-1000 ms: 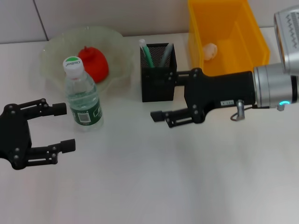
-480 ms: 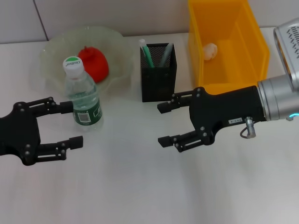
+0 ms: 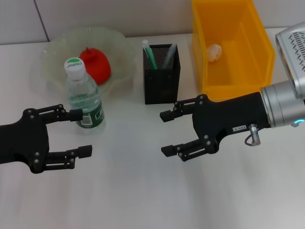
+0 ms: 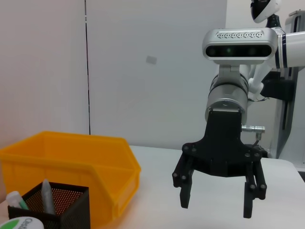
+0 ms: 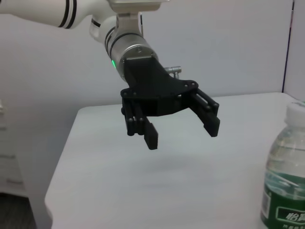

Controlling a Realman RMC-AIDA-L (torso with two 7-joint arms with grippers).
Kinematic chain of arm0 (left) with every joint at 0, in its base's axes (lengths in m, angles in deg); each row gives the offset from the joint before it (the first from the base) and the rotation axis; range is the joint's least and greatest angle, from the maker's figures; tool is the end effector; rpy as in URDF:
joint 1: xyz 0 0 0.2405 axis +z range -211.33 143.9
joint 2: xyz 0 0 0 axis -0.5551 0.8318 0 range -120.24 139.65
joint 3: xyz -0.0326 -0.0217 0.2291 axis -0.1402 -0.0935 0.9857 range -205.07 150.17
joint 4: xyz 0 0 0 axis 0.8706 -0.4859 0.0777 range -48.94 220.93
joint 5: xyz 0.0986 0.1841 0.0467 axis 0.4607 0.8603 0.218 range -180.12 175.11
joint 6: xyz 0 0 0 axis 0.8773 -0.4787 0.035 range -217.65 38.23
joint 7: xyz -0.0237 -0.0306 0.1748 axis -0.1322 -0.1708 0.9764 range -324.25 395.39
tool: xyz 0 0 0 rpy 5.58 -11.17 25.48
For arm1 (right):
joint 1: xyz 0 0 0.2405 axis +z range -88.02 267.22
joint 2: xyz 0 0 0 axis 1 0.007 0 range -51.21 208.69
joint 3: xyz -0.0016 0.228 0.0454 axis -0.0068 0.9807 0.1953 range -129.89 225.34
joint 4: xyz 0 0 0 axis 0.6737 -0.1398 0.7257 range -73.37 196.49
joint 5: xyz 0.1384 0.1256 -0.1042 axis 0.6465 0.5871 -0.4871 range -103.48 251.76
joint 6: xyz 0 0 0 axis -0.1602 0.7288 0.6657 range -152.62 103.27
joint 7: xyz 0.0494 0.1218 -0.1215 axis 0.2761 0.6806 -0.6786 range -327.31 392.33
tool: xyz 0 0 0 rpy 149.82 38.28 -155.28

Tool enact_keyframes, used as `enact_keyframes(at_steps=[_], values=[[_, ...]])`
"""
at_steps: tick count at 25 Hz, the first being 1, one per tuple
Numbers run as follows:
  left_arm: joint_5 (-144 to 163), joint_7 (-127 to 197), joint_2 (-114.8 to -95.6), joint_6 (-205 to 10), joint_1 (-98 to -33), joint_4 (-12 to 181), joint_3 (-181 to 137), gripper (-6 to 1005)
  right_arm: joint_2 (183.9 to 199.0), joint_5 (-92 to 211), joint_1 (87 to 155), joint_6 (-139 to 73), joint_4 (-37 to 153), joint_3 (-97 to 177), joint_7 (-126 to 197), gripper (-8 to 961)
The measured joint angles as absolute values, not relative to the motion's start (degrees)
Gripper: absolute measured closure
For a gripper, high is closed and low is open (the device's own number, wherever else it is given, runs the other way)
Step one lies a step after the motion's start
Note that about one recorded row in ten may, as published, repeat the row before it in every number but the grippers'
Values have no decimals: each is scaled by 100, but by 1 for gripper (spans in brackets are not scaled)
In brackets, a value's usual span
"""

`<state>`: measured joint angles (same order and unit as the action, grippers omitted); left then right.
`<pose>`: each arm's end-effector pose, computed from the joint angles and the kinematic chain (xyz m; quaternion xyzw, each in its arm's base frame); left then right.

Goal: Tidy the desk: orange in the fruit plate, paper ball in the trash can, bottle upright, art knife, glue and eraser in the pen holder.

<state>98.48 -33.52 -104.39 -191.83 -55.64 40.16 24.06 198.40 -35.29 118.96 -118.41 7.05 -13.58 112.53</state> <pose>-0.2246 0.2928 0.0216 -0.9574 -0.0590 -0.2679 0.0906 0.1692 0.3191 -0.0307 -0.9831 0.0323 0.1774 0.0329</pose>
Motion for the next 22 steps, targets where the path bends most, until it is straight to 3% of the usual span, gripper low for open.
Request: enact_keyframes(at_steps=[22], values=[[9858, -3343, -10447, -19157, -5569, 4038, 2405, 198, 19835, -3512, 11947, -11783, 727, -1579, 11266, 180]])
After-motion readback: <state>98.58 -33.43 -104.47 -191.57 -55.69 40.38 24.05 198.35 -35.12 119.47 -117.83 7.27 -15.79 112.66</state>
